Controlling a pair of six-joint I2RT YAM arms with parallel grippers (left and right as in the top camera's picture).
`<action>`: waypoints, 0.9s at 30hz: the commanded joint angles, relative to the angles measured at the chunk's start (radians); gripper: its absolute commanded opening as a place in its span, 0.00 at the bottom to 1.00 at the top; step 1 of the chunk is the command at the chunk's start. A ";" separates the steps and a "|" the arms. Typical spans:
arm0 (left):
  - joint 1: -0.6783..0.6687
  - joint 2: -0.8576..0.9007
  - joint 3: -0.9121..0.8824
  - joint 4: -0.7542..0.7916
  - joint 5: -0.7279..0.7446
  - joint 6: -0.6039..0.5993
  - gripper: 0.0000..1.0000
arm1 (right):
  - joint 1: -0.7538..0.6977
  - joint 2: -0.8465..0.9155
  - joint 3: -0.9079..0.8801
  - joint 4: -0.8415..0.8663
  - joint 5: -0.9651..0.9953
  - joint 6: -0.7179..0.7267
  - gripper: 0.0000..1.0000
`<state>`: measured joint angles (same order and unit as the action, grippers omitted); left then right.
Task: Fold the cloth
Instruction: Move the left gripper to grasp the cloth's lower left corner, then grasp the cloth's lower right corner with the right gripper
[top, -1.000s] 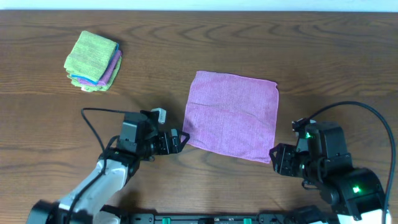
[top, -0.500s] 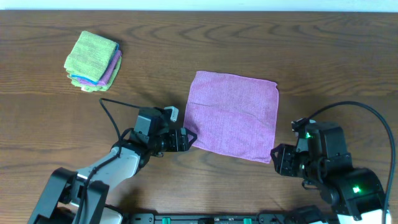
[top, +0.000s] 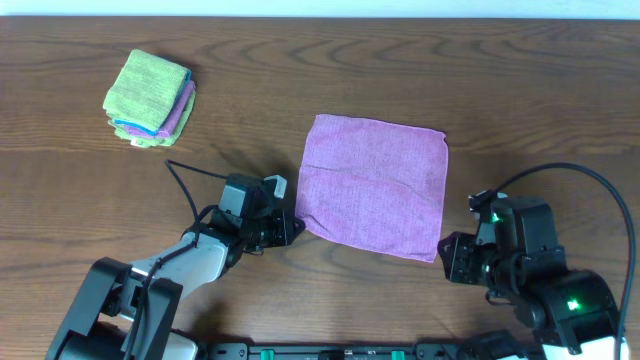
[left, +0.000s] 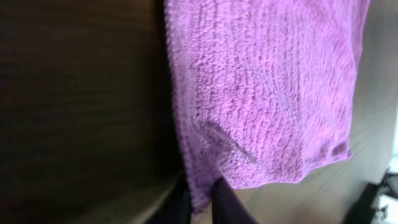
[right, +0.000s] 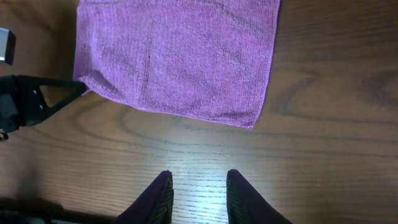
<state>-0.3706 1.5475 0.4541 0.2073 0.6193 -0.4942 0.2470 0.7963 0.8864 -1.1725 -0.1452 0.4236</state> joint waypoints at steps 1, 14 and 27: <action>-0.003 0.006 -0.005 0.001 0.005 -0.016 0.06 | -0.020 -0.003 0.013 -0.013 0.006 -0.004 0.29; 0.106 -0.094 -0.005 -0.146 0.039 -0.023 0.06 | -0.020 0.104 -0.118 0.031 -0.073 0.134 0.34; 0.108 -0.194 -0.005 -0.275 0.059 -0.007 0.06 | -0.019 0.371 -0.231 0.134 -0.178 0.212 0.28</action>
<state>-0.2668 1.3609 0.4515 -0.0608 0.6724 -0.5194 0.2379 1.1206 0.6804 -1.0546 -0.2794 0.6033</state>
